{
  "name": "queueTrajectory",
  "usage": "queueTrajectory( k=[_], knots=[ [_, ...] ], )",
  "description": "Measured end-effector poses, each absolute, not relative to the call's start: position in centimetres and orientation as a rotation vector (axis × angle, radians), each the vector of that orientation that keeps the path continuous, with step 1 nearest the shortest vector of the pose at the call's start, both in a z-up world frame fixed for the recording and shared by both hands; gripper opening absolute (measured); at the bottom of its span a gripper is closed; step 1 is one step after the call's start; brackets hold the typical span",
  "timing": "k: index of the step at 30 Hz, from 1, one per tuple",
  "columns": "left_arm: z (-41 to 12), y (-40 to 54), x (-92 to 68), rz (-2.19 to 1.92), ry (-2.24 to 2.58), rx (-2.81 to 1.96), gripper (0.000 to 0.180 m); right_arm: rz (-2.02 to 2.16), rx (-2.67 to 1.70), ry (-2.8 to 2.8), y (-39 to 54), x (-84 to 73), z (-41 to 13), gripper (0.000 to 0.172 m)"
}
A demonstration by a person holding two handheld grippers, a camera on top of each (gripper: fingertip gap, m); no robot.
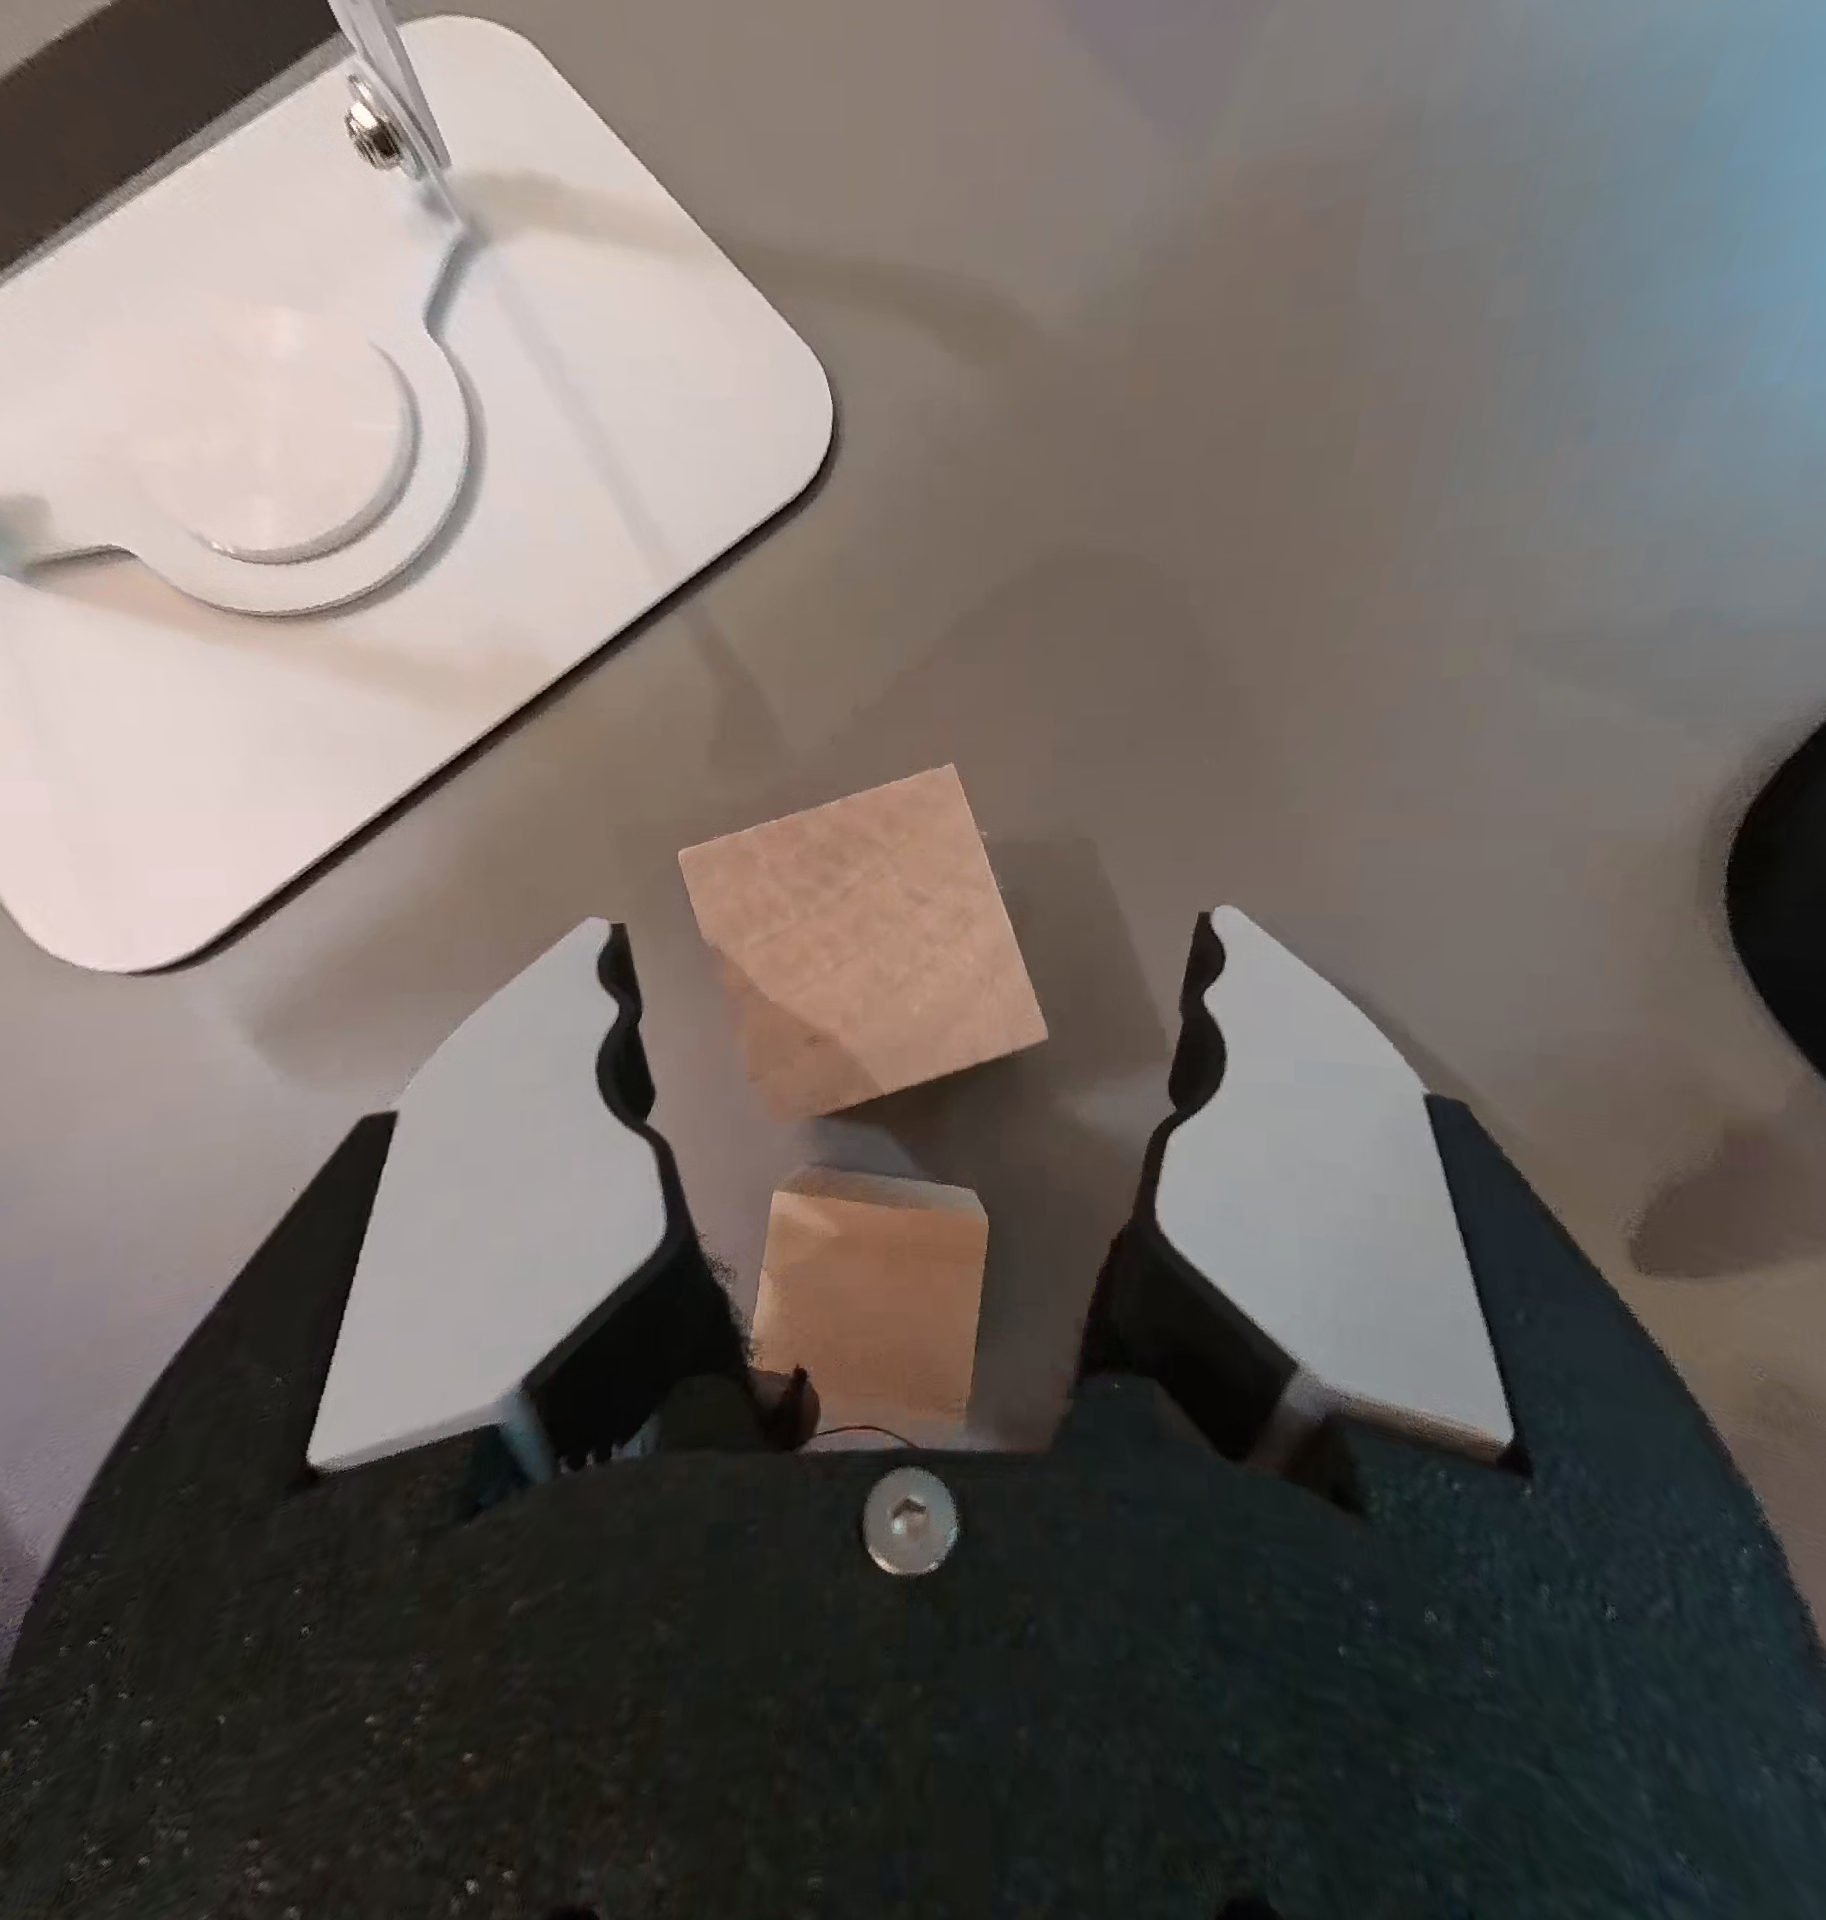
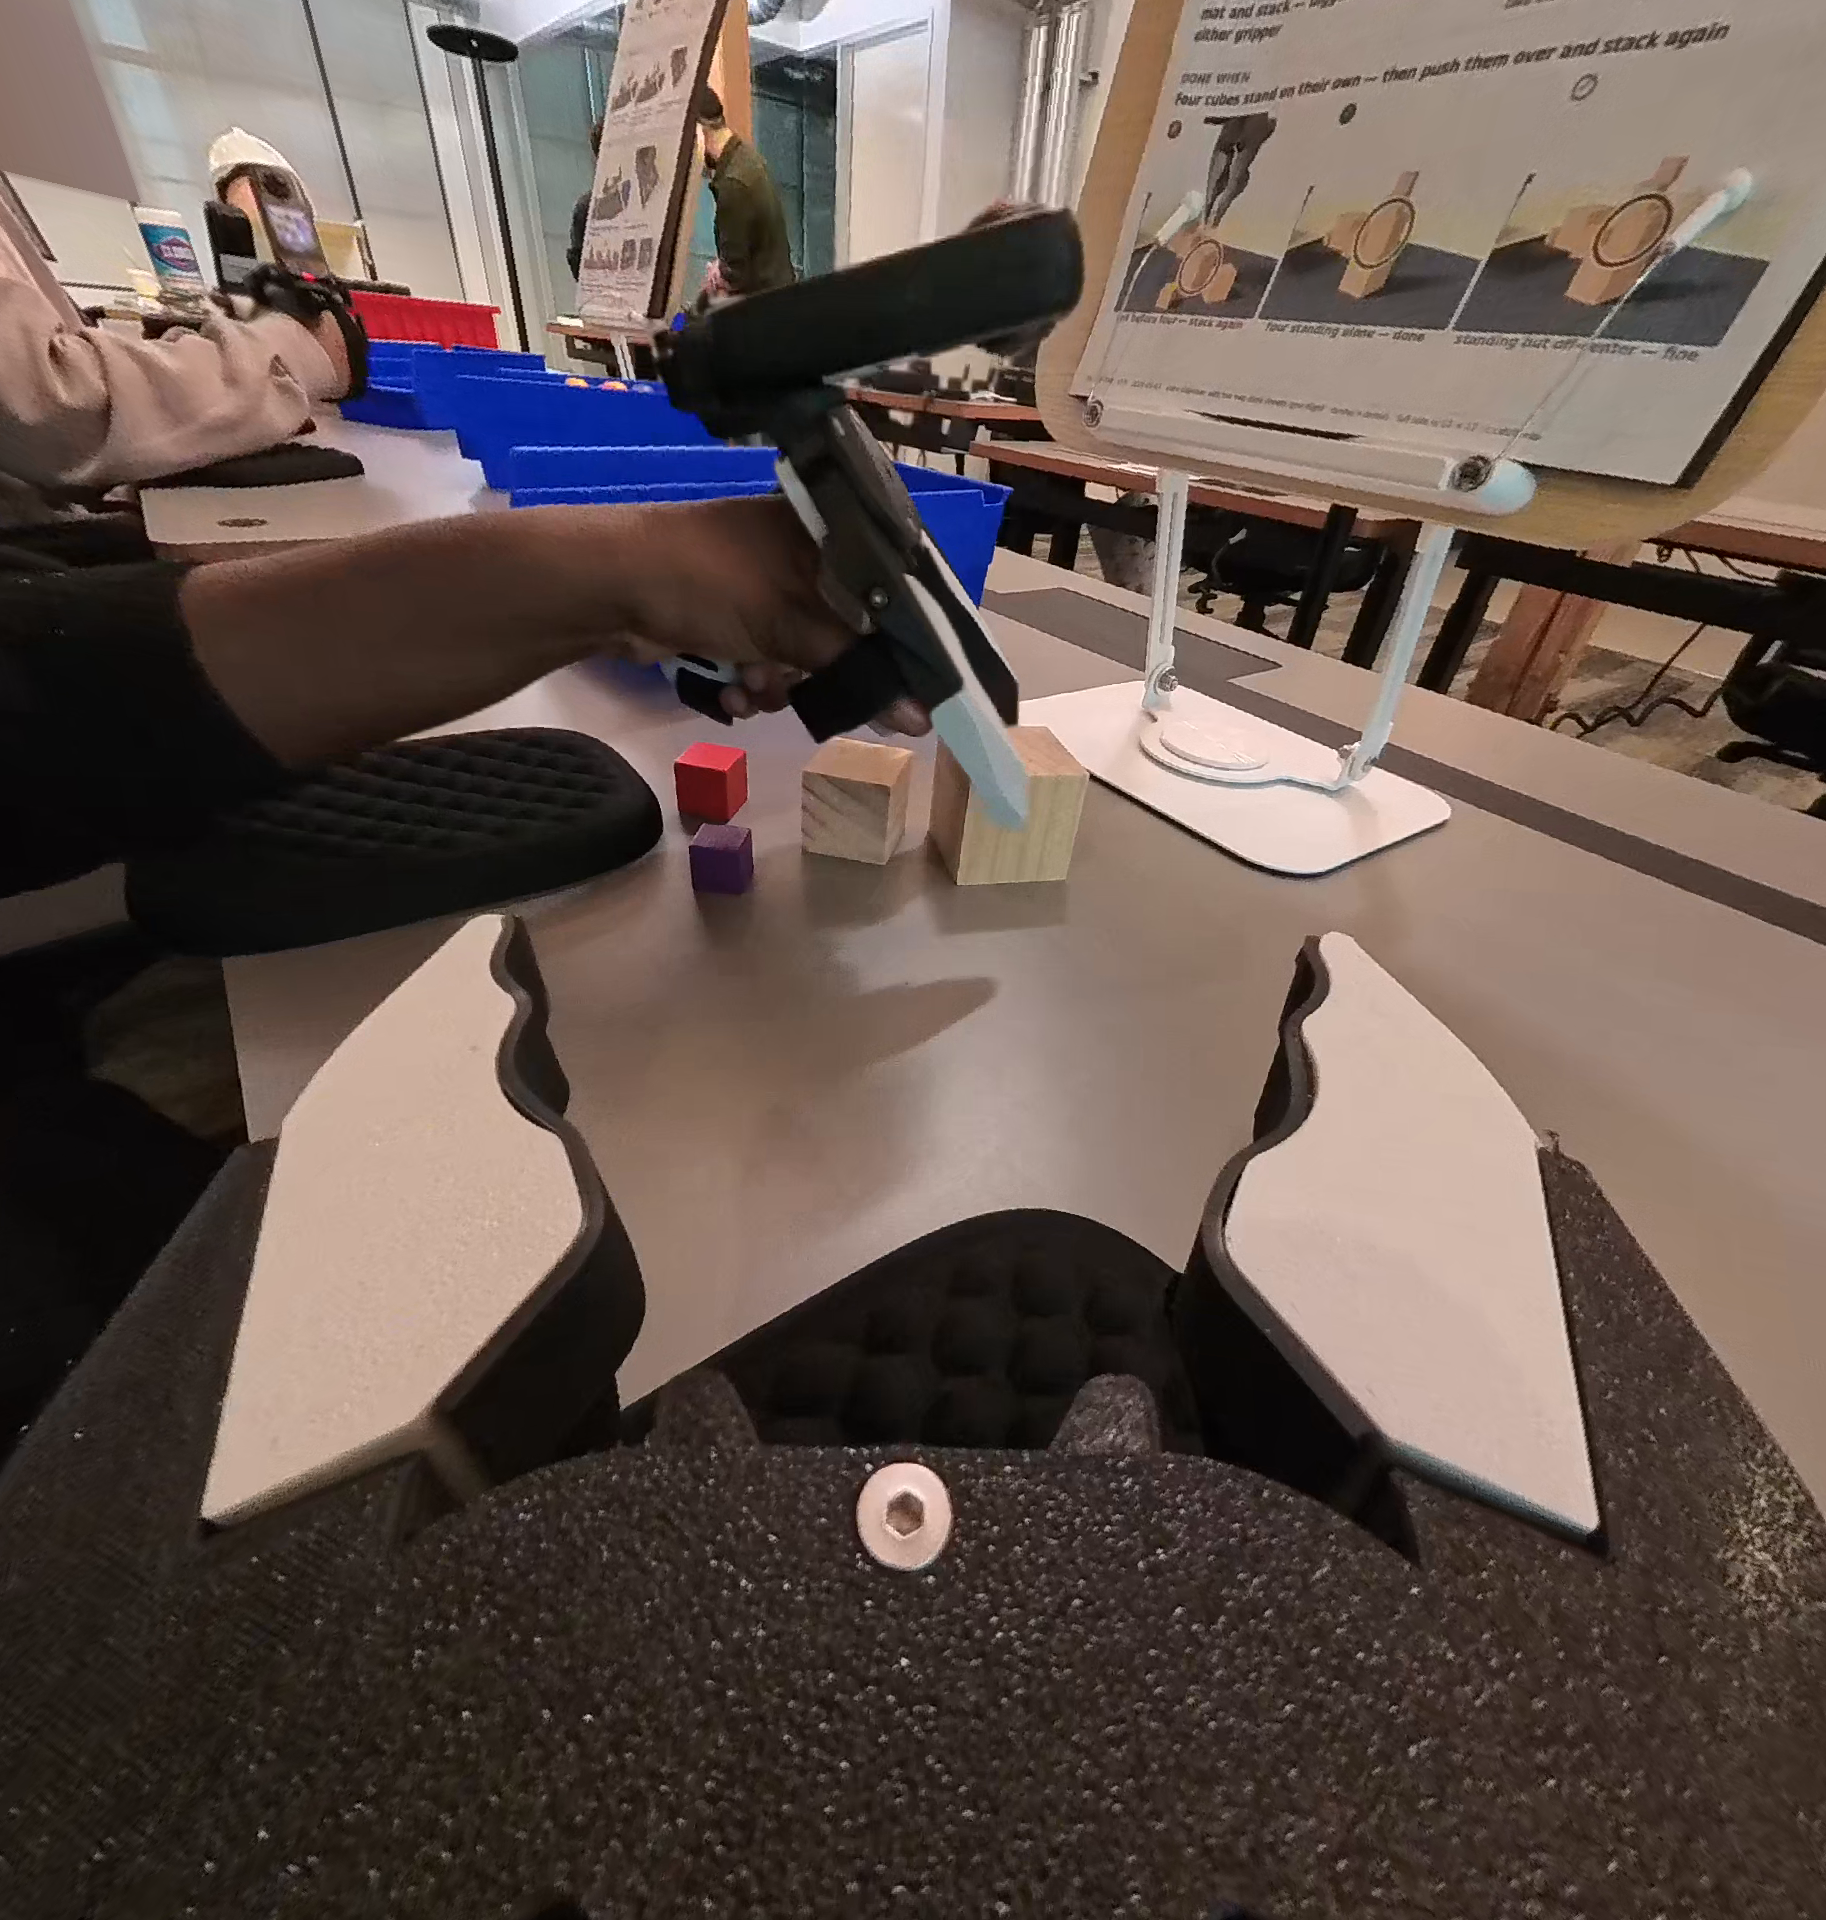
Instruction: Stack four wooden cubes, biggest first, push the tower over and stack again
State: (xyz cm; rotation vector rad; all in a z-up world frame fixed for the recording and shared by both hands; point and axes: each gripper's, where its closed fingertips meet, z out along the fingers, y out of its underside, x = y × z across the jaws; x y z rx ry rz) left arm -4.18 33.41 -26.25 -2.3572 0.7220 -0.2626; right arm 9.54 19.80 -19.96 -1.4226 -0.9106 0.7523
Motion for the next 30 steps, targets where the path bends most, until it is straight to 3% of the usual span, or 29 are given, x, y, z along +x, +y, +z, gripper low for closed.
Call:
queueTrajectory(
  k=[6, 9, 15, 23, 30],
  knots=[
    [-27.4, 34.2, -4.7, -0.200, 0.723, -2.424, 0.093, 0.760, -1.416, -0.898, 19.8, 9.7, -19.8, 0.129],
    [-27.8, 34.3, -4.6, -0.240, 0.745, -2.446, 0.067, 0.757, -1.416, -0.901, 19.8, 9.6, -19.8, 0.129],
    [-26.7, 34.1, -3.8, -0.302, 0.901, -2.343, 0.064, 0.768, -1.414, -0.904, 19.7, 9.6, -19.8, 0.126],
    [-21.0, 26.8, 1.8, -0.491, 1.540, -1.890, 0.063, 0.797, -1.402, -0.940, 19.2, 9.4, -19.9, 0.126],
    [-21.6, 19.8, 3.8, -0.628, 2.025, -1.643, 0.063, 0.797, -1.396, -1.001, 18.7, 8.9, -20.3, 0.126]
  ],
)
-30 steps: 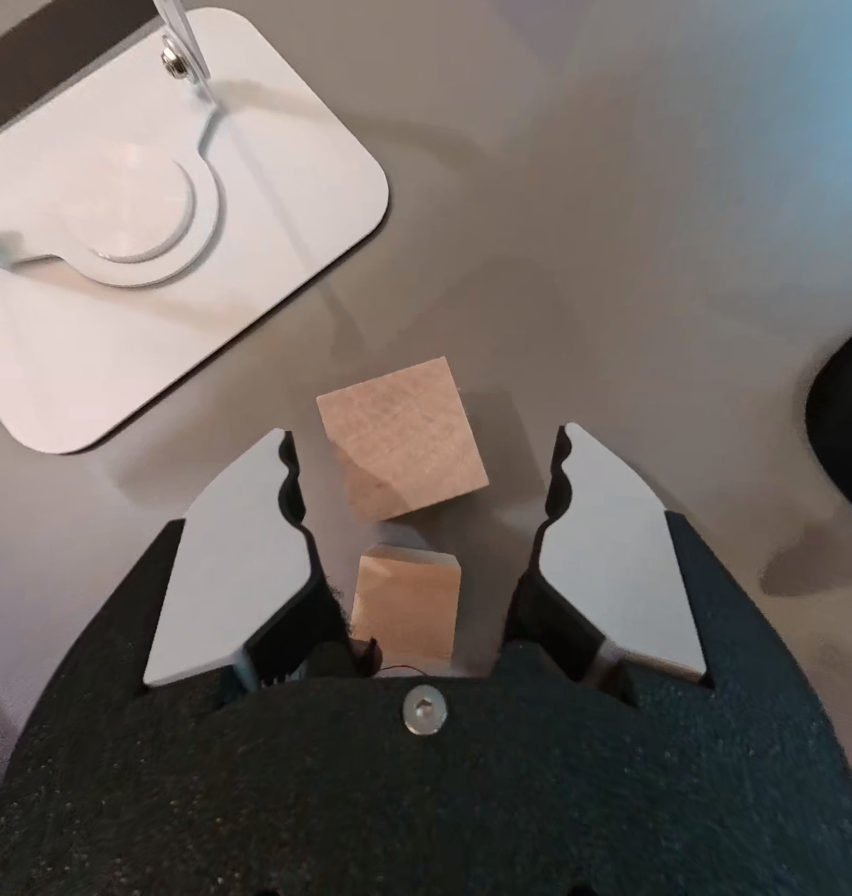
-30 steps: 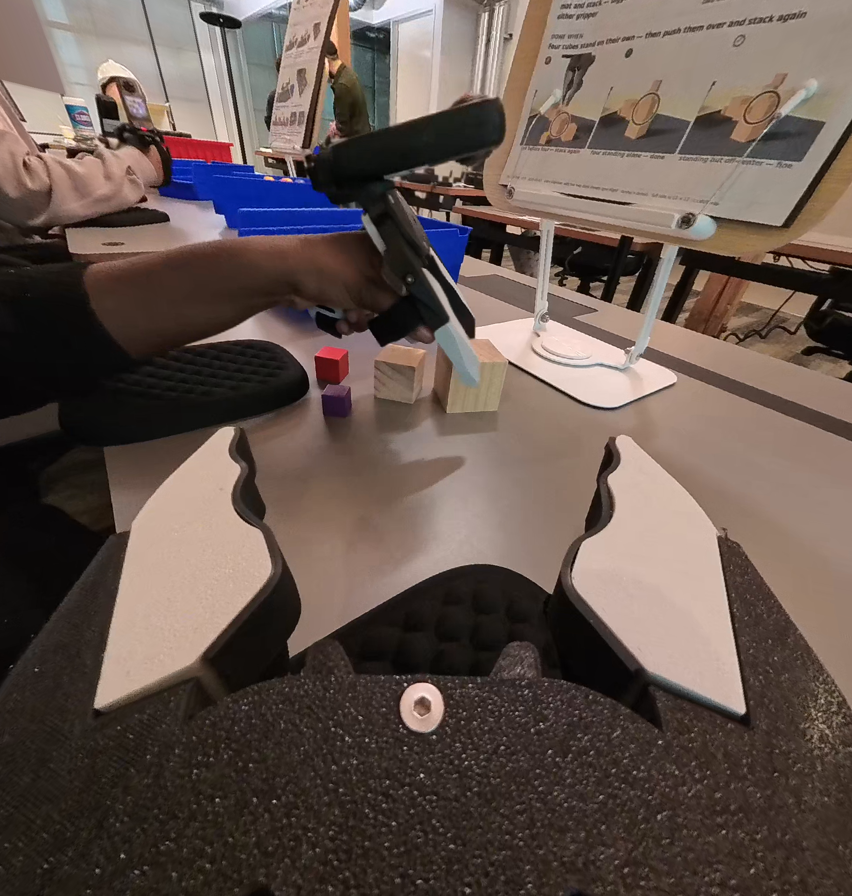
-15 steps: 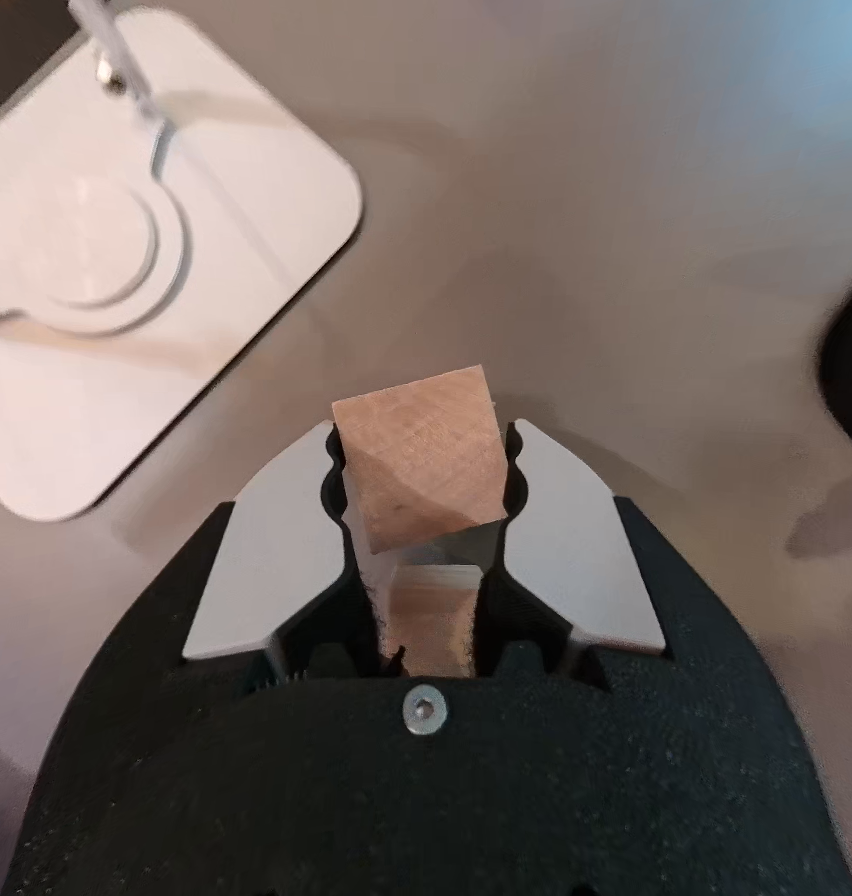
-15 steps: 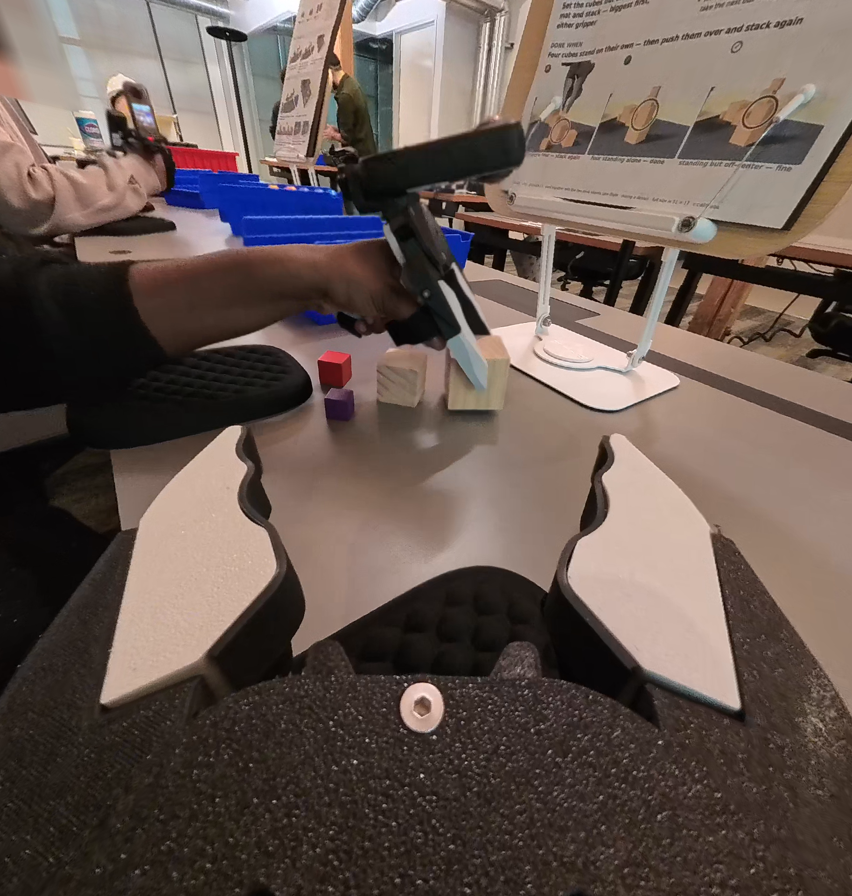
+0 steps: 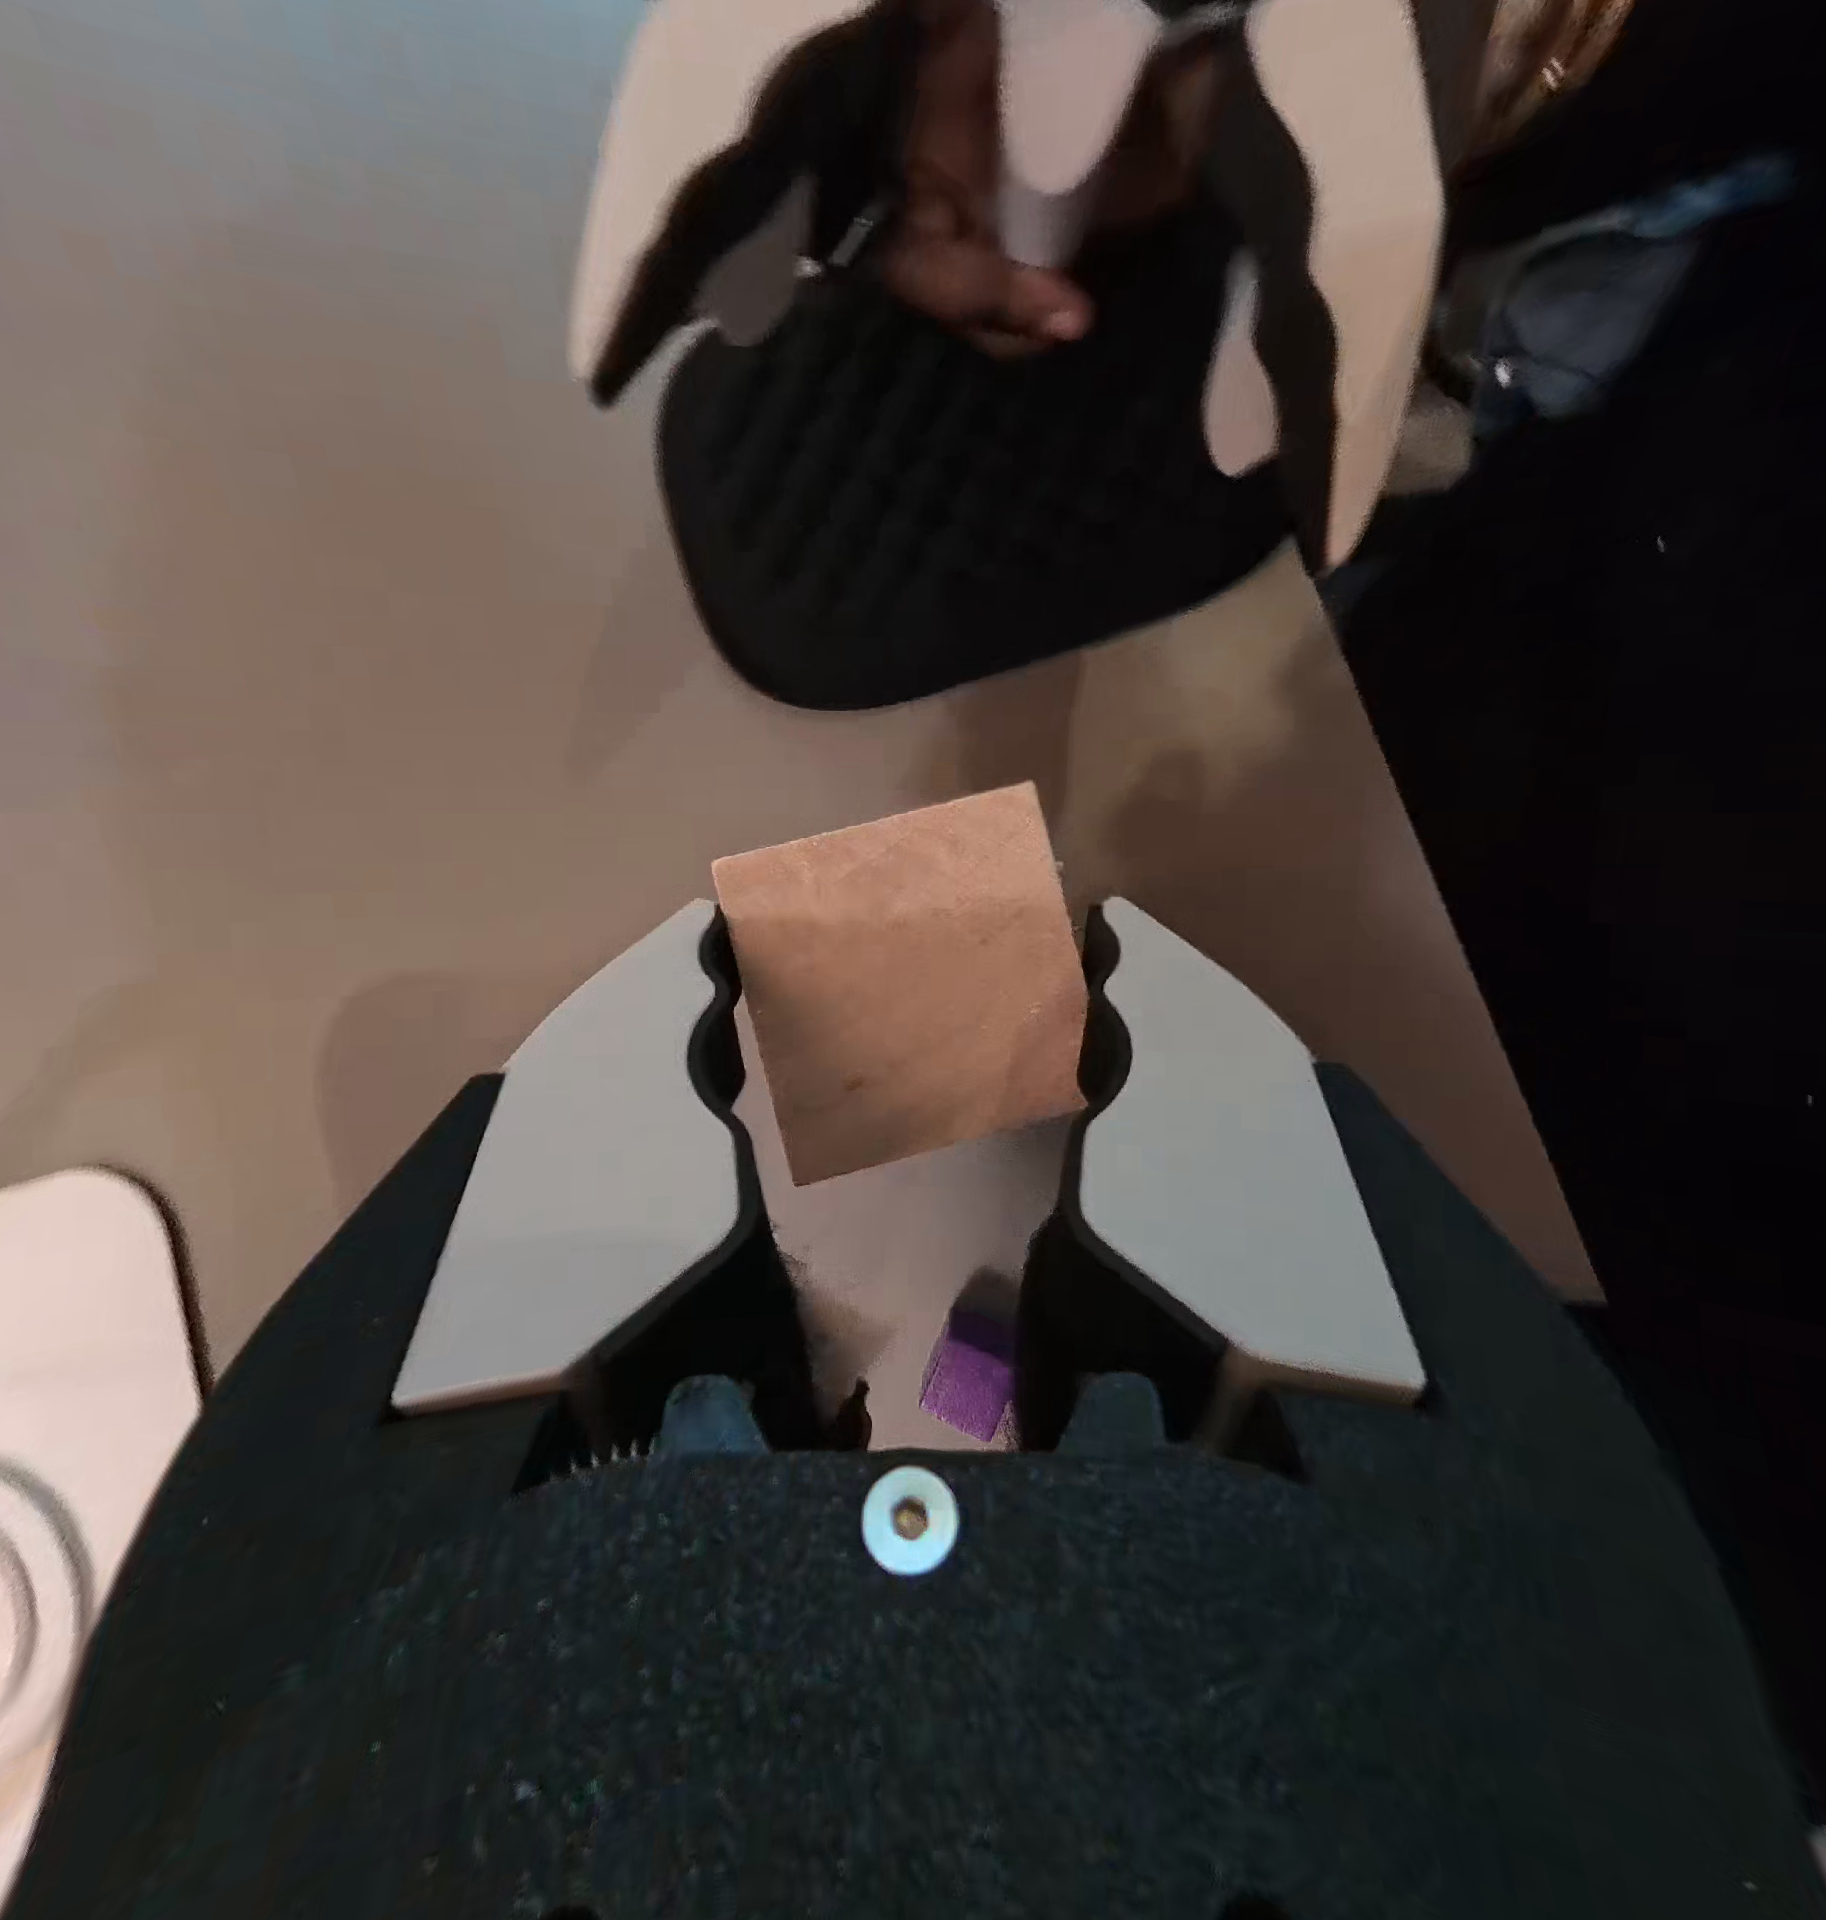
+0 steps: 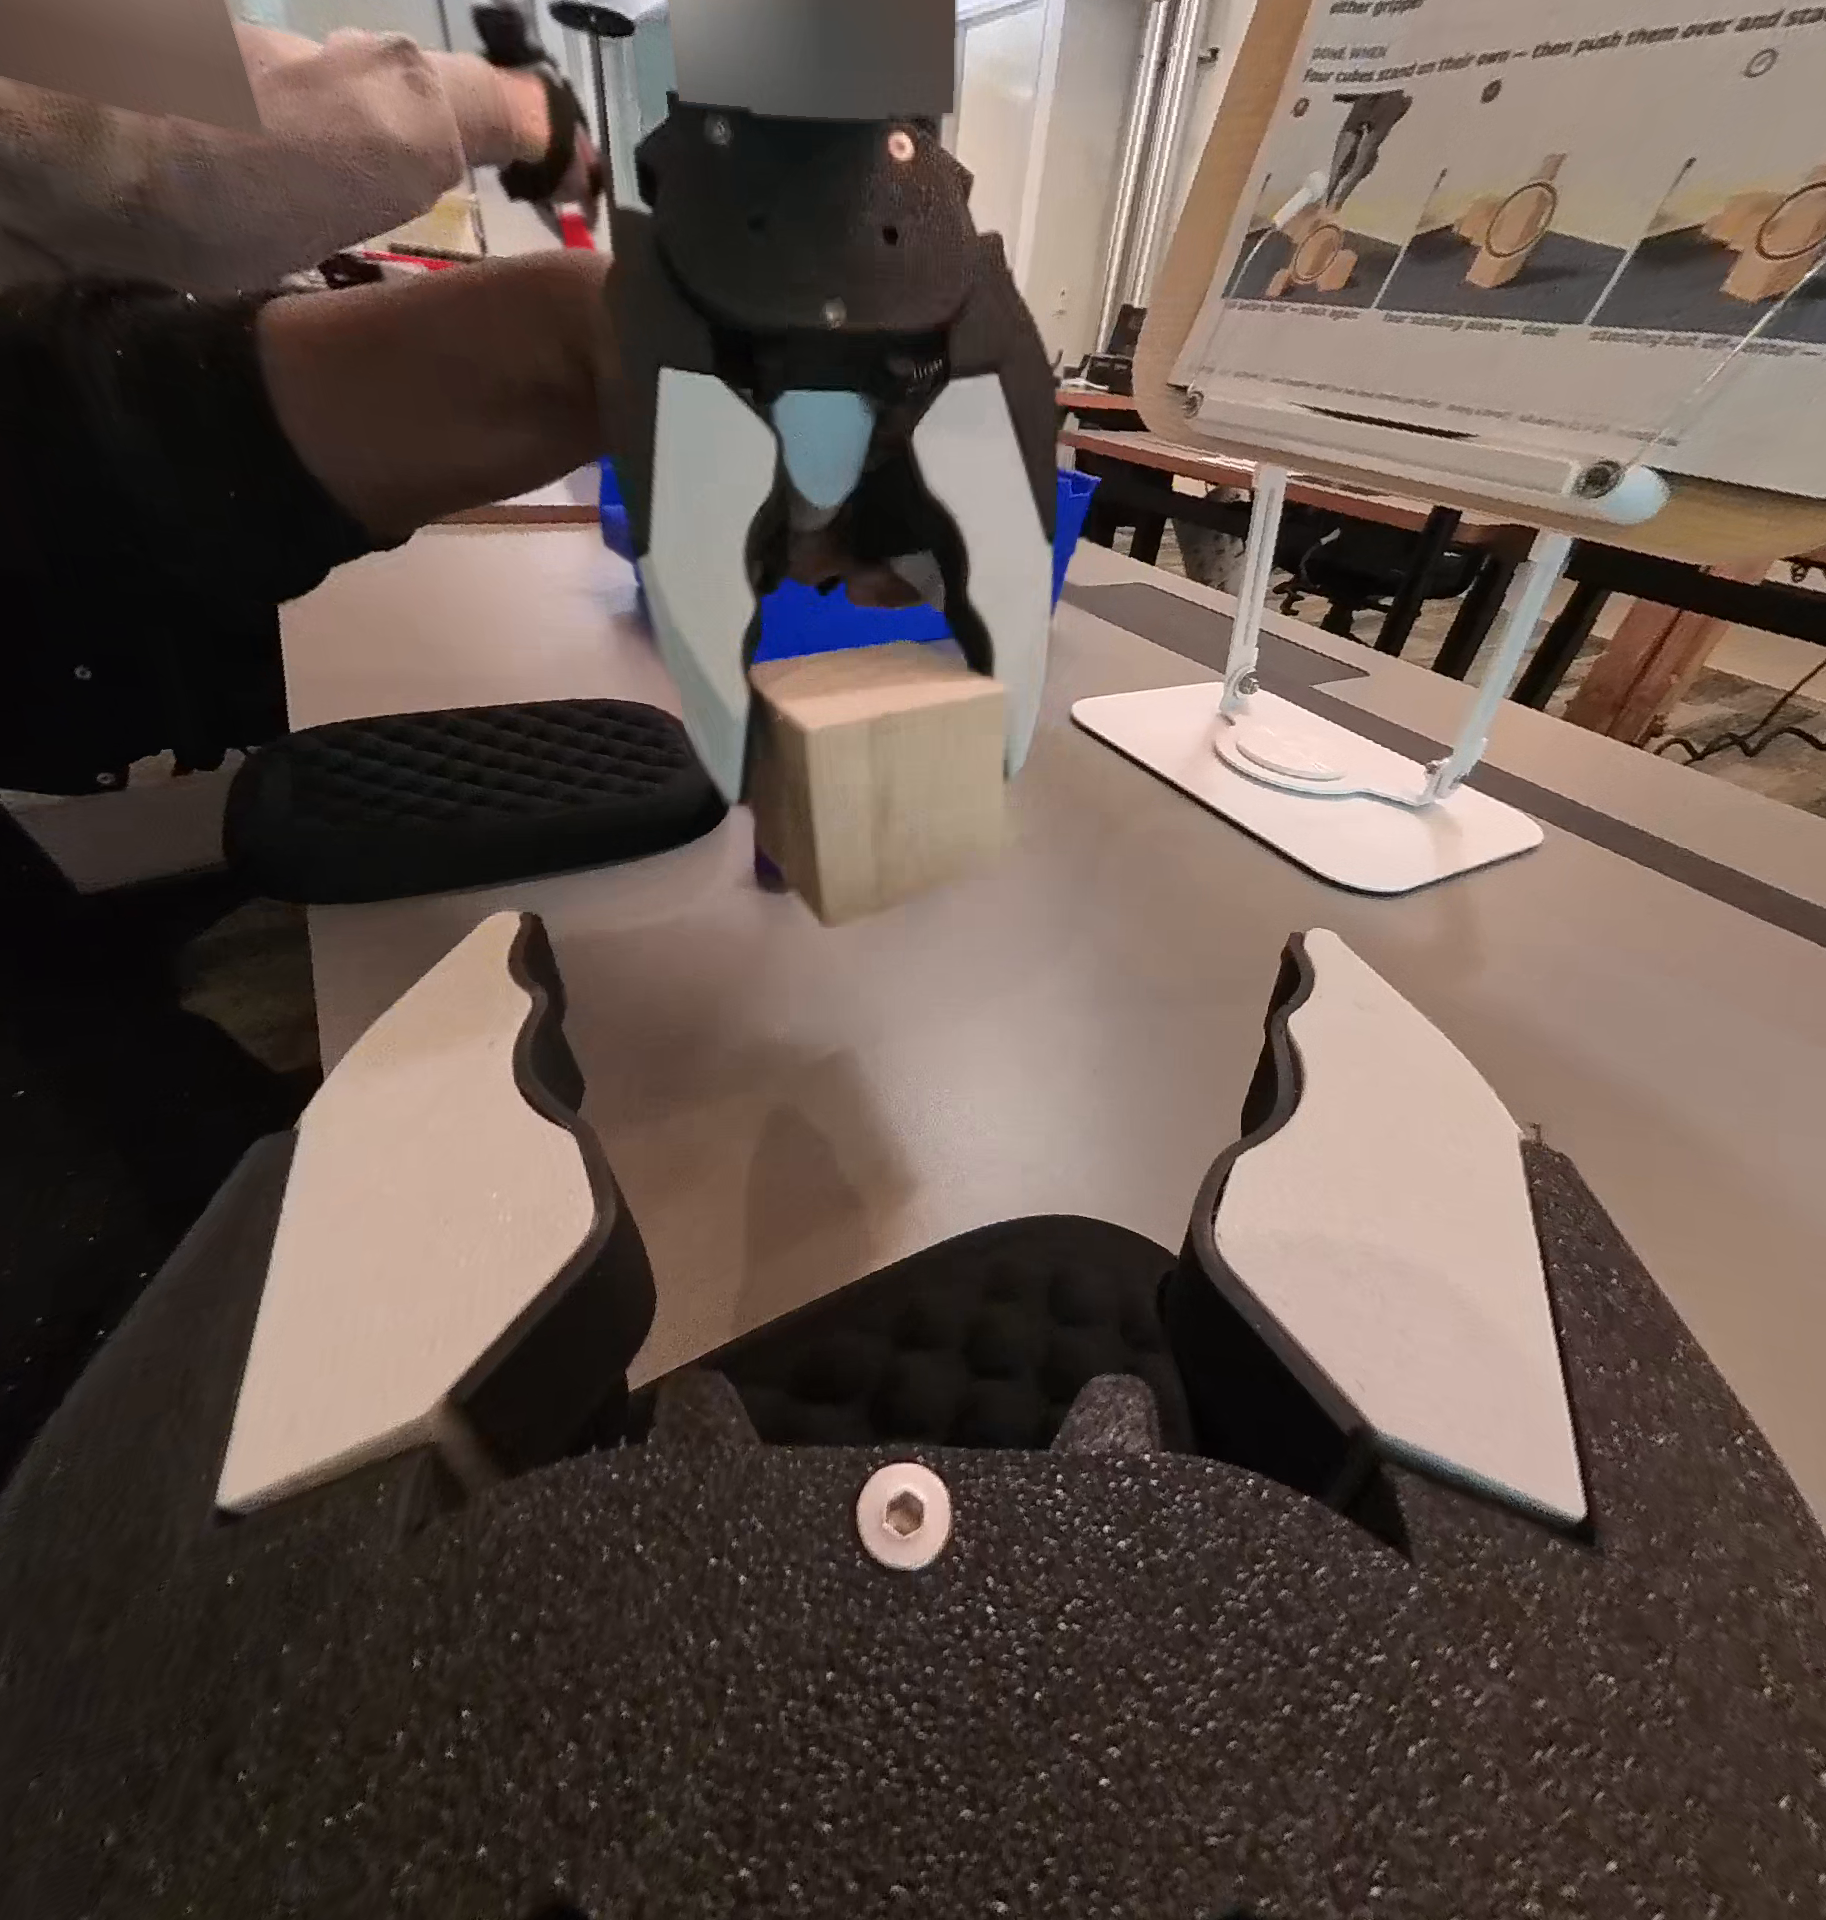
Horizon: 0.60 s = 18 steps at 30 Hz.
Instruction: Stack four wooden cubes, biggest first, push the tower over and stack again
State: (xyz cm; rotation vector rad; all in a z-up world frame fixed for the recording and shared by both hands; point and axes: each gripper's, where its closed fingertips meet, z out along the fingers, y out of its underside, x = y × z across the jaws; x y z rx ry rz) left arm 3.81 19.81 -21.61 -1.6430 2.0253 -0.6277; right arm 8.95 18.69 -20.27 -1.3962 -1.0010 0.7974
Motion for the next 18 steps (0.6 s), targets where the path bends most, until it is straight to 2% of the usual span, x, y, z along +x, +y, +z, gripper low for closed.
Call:
queueTrajectory(
  k=[9, 18],
  knots=[
    [-26.0, 17.8, 5.3, -0.652, 2.265, -1.594, 0.063, 0.822, -1.395, -1.036, 18.3, 8.8, -20.5, 0.127],
    [-26.9, 17.5, 5.9, -0.696, 2.280, -1.588, 0.064, 0.829, -1.393, -1.039, 18.3, 8.8, -20.4, 0.126]
  ],
)
